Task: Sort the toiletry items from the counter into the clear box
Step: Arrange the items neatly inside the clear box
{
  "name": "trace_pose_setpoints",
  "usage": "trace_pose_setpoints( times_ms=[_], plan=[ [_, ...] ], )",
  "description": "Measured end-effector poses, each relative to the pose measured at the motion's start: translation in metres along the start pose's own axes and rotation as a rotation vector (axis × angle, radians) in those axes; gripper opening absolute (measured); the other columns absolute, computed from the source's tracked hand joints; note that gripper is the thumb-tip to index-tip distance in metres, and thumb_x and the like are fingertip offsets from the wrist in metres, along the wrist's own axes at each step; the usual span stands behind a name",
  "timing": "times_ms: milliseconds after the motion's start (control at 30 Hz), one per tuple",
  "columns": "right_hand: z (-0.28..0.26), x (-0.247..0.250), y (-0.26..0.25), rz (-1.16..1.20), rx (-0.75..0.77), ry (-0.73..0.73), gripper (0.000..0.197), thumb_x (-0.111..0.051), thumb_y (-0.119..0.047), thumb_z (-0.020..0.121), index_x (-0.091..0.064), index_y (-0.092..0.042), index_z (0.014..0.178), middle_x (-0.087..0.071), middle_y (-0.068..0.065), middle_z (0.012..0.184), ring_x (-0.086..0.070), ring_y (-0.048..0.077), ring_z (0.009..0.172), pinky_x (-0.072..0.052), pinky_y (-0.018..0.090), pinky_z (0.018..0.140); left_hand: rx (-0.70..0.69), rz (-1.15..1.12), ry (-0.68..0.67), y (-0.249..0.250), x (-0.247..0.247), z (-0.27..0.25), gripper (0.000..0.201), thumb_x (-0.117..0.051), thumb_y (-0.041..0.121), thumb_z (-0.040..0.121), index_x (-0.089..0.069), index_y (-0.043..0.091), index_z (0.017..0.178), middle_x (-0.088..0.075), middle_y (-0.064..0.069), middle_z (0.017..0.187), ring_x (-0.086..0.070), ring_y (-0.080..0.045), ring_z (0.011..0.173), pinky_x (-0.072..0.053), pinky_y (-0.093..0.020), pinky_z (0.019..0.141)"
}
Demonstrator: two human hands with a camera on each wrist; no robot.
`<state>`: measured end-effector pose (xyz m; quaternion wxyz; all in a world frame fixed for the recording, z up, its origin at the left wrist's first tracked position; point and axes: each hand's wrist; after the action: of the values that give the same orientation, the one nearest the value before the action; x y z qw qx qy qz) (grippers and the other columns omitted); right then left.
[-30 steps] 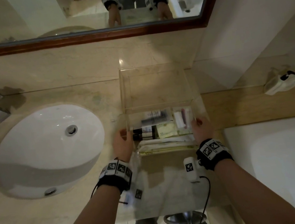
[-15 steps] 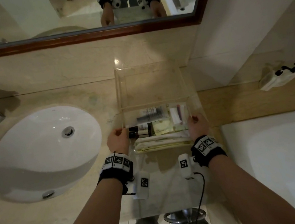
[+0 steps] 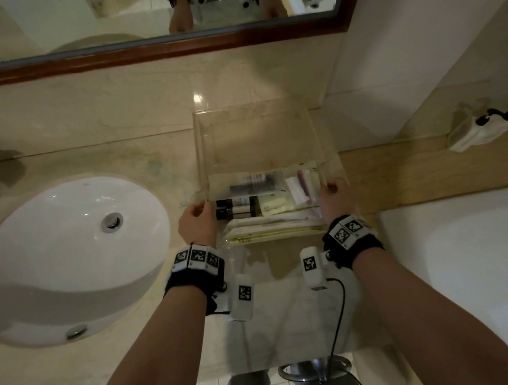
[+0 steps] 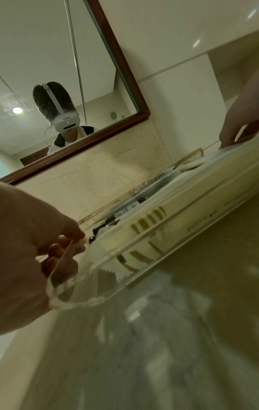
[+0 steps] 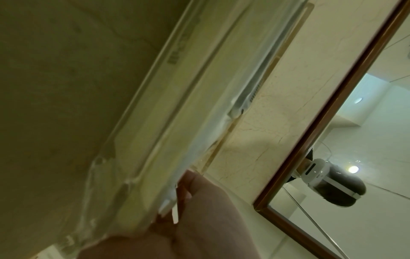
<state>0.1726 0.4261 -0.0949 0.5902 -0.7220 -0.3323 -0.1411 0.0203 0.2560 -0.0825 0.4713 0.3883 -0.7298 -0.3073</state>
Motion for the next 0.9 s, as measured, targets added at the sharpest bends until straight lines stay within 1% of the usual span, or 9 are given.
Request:
trace_pose_setpoints(
  times_ms=[267, 333, 433, 533, 600, 667, 733, 800, 900],
  plan=[
    [0.012, -0.007, -0.009, 0.000, 0.000, 0.004, 0.022, -0.047, -0.012, 0.090, -0.061, -0.002, 0.104, -0.065, 0.016, 0.102, -0.061, 0.029, 0.093, -0.044, 0.031, 0.075, 0.001, -0.004, 0.023, 0.006, -0.012, 0.014, 0.030, -0.056, 0.019, 0.089, -0.068, 0.006, 0.113, -0.068, -0.016, 0.116, -0.062, -0.029, 0.108, -0.048, -0.035, 0.098],
    [0.012, -0.006, -0.008, 0.024, -0.005, -0.013, 0.023, -0.050, -0.016, 0.089, -0.061, -0.002, 0.104, -0.064, 0.014, 0.099, -0.060, 0.027, 0.091, -0.042, 0.028, 0.070, 0.006, 0.023, 0.015, 0.006, -0.012, 0.013, 0.031, -0.055, 0.020, 0.089, -0.067, 0.006, 0.114, -0.068, -0.015, 0.117, -0.061, -0.029, 0.109, -0.046, -0.034, 0.097],
    [0.008, -0.007, -0.002, 0.027, -0.020, -0.108, 0.040, -0.060, -0.039, 0.082, -0.060, -0.007, 0.105, -0.063, 0.010, 0.101, -0.061, 0.025, 0.089, -0.041, 0.022, 0.062, 0.014, 0.050, 0.006, 0.005, -0.013, 0.011, 0.032, -0.052, 0.020, 0.089, -0.064, 0.004, 0.114, -0.067, -0.016, 0.115, -0.060, -0.030, 0.108, -0.046, -0.033, 0.092],
    [0.005, -0.012, 0.000, 0.038, 0.023, -0.094, 0.075, -0.064, -0.070, 0.063, -0.058, -0.009, 0.106, -0.062, 0.011, 0.106, -0.062, 0.026, 0.093, -0.052, 0.031, 0.071, -0.005, 0.055, 0.019, 0.011, -0.019, 0.011, 0.037, -0.052, 0.024, 0.089, -0.054, 0.002, 0.118, -0.056, -0.017, 0.123, -0.054, -0.031, 0.110, -0.044, -0.035, 0.092],
    [0.000, -0.010, -0.003, -0.003, 0.088, -0.075, 0.077, -0.071, -0.058, 0.067, -0.048, -0.010, 0.123, -0.052, 0.011, 0.123, -0.053, 0.028, 0.111, -0.049, 0.041, 0.092, -0.139, 0.248, 0.044, 0.015, -0.022, 0.006, 0.044, -0.054, 0.026, 0.087, -0.047, 0.006, 0.125, -0.045, -0.015, 0.130, -0.043, -0.031, 0.119, -0.035, -0.039, 0.102],
    [-0.007, -0.006, -0.002, -0.095, 0.173, -0.075, 0.076, -0.074, -0.041, 0.072, -0.038, -0.014, 0.133, -0.038, 0.011, 0.137, -0.037, 0.028, 0.126, -0.034, 0.045, 0.107, -0.327, 0.423, 0.028, 0.016, -0.024, -0.005, 0.047, -0.055, 0.027, 0.086, -0.044, 0.014, 0.130, -0.037, -0.011, 0.136, -0.033, -0.029, 0.126, -0.026, -0.039, 0.109],
    [-0.016, -0.004, 0.000, -0.202, 0.282, -0.079, 0.065, -0.075, -0.038, 0.070, -0.047, -0.019, 0.126, -0.031, 0.010, 0.142, -0.029, 0.029, 0.132, -0.026, 0.046, 0.110, -0.470, 0.503, -0.119, 0.013, -0.026, -0.019, 0.048, -0.055, 0.024, 0.086, -0.043, 0.023, 0.133, -0.032, -0.005, 0.141, -0.028, -0.027, 0.130, -0.021, -0.039, 0.112],
    [-0.019, -0.005, 0.006, -0.291, 0.382, -0.083, 0.049, -0.076, -0.041, 0.068, -0.060, -0.022, 0.110, -0.032, 0.010, 0.143, -0.027, 0.030, 0.133, -0.021, 0.043, 0.109, -0.641, 0.668, -0.249, 0.004, -0.031, -0.027, 0.047, -0.057, 0.026, 0.086, -0.046, 0.029, 0.132, -0.037, -0.002, 0.141, -0.031, -0.027, 0.131, -0.026, -0.040, 0.109],
    [-0.017, -0.006, 0.009, -0.347, 0.458, -0.079, 0.038, -0.075, -0.043, 0.069, -0.065, -0.021, 0.099, -0.038, 0.009, 0.138, -0.030, 0.029, 0.129, -0.018, 0.036, 0.105, -0.786, 0.794, -0.292, -0.005, -0.035, -0.024, 0.037, -0.055, 0.032, 0.089, -0.056, 0.029, 0.126, -0.050, -0.003, 0.134, -0.041, -0.029, 0.127, -0.033, -0.042, 0.102]
  ],
)
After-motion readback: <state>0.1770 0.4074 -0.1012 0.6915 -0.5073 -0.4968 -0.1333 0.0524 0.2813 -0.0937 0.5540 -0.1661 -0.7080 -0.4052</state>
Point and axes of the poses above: each hand's wrist, its own z-axis towards the middle knuckle, its own x-axis out of the back of the hand, y = z × x
